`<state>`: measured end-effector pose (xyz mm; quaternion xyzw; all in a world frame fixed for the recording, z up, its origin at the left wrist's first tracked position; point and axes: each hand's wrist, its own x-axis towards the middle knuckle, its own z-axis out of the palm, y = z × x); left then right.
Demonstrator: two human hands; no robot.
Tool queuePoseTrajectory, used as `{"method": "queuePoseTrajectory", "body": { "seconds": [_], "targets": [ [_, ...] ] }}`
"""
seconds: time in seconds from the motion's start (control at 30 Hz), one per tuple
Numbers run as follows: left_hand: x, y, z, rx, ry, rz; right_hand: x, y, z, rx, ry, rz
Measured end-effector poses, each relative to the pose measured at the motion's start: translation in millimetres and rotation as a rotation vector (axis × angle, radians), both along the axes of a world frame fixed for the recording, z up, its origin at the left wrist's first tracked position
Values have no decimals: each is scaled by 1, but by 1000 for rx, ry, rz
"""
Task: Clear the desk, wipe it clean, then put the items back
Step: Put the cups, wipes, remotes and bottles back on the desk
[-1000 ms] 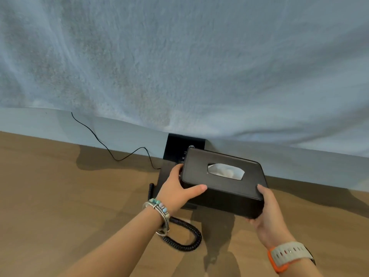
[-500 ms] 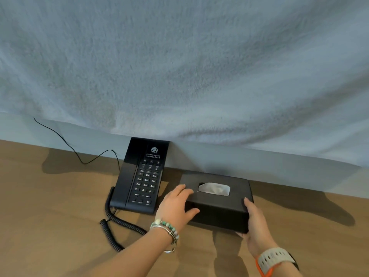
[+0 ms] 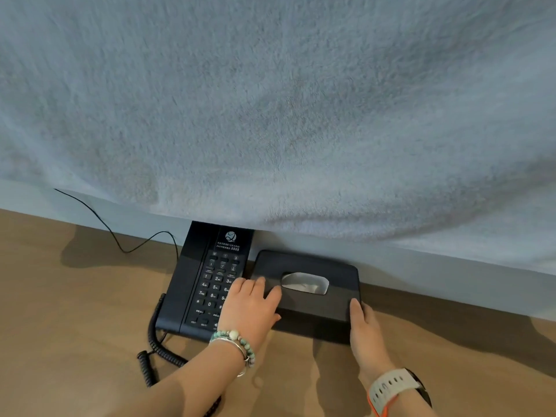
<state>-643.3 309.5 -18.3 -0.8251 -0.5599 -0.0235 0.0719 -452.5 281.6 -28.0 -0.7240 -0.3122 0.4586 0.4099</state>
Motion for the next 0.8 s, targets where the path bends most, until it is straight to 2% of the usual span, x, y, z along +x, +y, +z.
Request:
{"method": "queuePoseTrajectory", "body": {
  "seconds": [0.2, 0.43, 0.6, 0.7, 0.8],
  "targets": [
    [-6, 17, -3, -24, 50, 6, -6, 16, 2, -6, -127, 108],
    [13, 19, 4, -62, 209, 75, -8, 27, -4, -9, -212, 109],
    [9, 20, 5, -43, 165, 52, -7, 27, 3, -64, -261, 157],
    [3, 23, 9, -88, 58, 48, -8, 29, 18, -117, -474, 223],
    [-9, 20, 22, -54, -27, -22, -23, 26, 45, -12, -776, 299]
  ]
}}
